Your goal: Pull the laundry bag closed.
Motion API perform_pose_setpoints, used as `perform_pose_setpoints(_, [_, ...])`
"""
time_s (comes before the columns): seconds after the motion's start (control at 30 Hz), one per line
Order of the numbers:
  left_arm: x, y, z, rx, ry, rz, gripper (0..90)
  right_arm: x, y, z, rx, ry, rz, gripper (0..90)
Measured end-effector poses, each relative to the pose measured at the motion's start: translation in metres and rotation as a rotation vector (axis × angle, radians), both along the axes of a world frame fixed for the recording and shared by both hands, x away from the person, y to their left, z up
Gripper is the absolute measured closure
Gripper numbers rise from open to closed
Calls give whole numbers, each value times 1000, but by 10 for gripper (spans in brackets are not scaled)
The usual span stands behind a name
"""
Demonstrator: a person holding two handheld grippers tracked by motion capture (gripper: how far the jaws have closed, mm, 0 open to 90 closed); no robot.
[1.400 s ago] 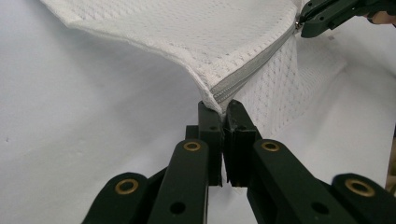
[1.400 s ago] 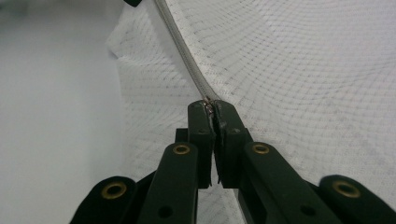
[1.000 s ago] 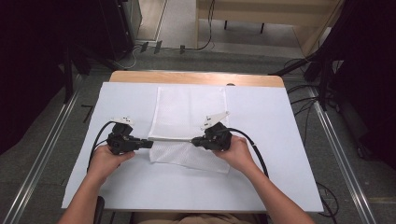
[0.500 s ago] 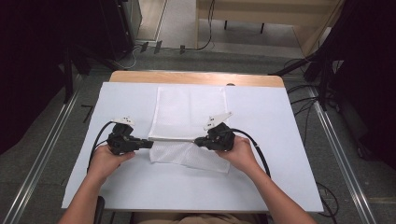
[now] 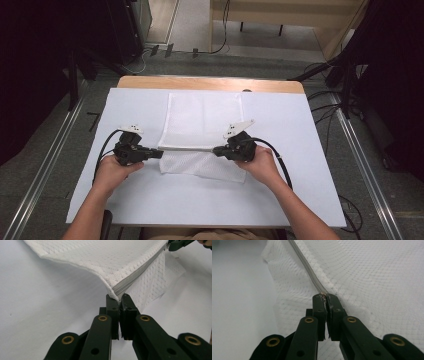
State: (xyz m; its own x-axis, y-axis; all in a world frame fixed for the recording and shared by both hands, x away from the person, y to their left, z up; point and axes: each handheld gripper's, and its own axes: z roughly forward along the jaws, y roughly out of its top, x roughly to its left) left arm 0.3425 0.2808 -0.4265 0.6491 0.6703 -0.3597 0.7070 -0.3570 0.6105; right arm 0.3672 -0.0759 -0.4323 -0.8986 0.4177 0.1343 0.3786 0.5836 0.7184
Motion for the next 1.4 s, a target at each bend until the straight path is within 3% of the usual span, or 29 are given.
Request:
perform_pose_setpoints(0.73, [0, 1, 1, -6, -1, -5, 878, -4, -11, 1, -4, -7, 4, 876])
perform_pose_setpoints(1.4, [0, 2, 0, -6, 5, 5, 877, -2, -38, -2, -21, 0, -49, 875])
